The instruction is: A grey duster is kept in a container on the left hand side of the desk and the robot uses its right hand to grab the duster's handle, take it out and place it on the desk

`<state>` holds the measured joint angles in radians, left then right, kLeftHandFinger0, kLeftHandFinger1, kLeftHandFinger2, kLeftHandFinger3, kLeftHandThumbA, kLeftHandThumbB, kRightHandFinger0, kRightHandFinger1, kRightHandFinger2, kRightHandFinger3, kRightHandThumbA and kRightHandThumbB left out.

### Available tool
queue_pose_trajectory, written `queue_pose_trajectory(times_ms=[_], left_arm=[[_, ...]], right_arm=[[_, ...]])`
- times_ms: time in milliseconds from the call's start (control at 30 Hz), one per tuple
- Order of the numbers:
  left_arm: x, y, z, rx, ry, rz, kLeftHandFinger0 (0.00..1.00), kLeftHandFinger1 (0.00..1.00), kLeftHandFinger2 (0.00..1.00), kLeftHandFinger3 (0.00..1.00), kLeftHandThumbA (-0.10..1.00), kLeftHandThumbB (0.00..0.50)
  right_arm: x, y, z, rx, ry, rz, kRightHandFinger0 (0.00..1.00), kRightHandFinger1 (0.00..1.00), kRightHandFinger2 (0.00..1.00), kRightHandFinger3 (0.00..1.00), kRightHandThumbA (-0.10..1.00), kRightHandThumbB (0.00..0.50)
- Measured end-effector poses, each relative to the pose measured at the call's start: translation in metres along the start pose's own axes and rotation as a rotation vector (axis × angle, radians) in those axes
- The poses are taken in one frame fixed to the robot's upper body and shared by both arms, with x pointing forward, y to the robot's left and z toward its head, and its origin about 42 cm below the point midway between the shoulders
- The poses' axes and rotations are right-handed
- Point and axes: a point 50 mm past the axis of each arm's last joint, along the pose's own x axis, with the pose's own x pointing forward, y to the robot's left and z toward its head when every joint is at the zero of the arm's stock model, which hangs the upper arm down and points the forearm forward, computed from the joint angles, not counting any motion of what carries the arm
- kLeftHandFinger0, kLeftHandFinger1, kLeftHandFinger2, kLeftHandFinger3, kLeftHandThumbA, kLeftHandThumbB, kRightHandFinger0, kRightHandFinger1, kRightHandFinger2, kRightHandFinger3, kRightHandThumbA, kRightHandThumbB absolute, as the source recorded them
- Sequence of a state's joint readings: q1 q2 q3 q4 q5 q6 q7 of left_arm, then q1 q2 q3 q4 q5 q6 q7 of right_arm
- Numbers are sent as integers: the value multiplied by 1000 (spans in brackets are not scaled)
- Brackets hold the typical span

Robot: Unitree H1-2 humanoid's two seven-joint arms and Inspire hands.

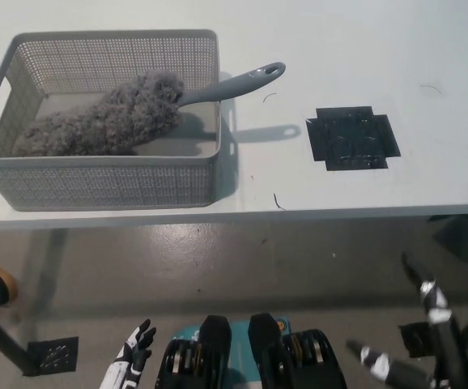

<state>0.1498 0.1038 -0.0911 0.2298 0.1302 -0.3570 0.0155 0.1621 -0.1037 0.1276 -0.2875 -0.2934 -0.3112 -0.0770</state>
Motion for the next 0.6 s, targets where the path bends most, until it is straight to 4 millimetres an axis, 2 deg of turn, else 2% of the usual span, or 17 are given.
queue_pose_trajectory(times_ms=[33, 67, 133, 167, 267, 333, 367, 400, 433, 467, 533, 567, 600], left_arm=[[0, 0, 0, 0, 0, 0, 1000, 1000, 1000, 1000, 983, 164], [0, 0, 0, 0, 0, -1, 1000, 1000, 1000, 1000, 985, 167], [1, -1, 0, 1, -2, -6, 1000, 1000, 1000, 1000, 986, 169], [1, -2, 1, 1, -3, -7, 1000, 1000, 1000, 1000, 974, 160], [1, -3, 1, 2, -4, -13, 1000, 1000, 1000, 1000, 961, 170], [1, -4, 1, 2, -4, -15, 1000, 1000, 1000, 1000, 954, 175], [1, -4, 1, 2, -4, -15, 1000, 1000, 1000, 1000, 955, 184], [1, -4, 1, 2, -4, -15, 1000, 1000, 1000, 1000, 965, 193], [1, -4, 1, 2, -3, -15, 1000, 1000, 1000, 1000, 974, 199], [2, -4, 1, 2, -4, -16, 1000, 1000, 1000, 1000, 977, 203], [2, -4, 0, 2, -2, -17, 1000, 1000, 1000, 1000, 974, 201], [2, -4, 0, 2, -2, -17, 1000, 1000, 1000, 1000, 973, 196], [2, -4, 0, 2, -1, -18, 1000, 1000, 1000, 1000, 972, 190]], right_arm=[[1, 0, 1, -3, -5, 0, 1000, 1000, 1000, 1000, 823, 356], [20, -6, 16, -37, -77, 5, 1000, 1000, 1000, 1000, 800, 355], [56, -13, 40, -113, -197, 26, 1000, 1000, 1000, 1000, 657, 402], [62, -14, 44, -125, -213, 32, 1000, 1000, 1000, 1000, 674, 428], [111, -17, 71, -231, -340, 68, 1000, 1000, 1000, 1000, 743, 451], [139, -17, 86, -291, -395, 93, 1000, 1000, 1000, 1000, 812, 472], [150, -16, 91, -315, -413, 104, 1000, 1000, 1000, 1000, 812, 481], [163, -15, 97, -345, -430, 119, 1000, 1000, 1000, 1000, 821, 488], [180, -12, 105, -380, -452, 138, 1000, 1000, 1000, 1000, 816, 464], [190, -10, 109, -407, -455, 154, 1000, 1000, 1000, 1000, 837, 488], [215, -2, 116, -468, -456, 194, 1000, 1000, 1000, 1000, 853, 490], [219, -2, 118, -479, -461, 198, 1000, 1000, 1000, 1000, 867, 499], [236, 5, 121, -525, -450, 233, 1000, 1000, 1000, 1000, 885, 500]])
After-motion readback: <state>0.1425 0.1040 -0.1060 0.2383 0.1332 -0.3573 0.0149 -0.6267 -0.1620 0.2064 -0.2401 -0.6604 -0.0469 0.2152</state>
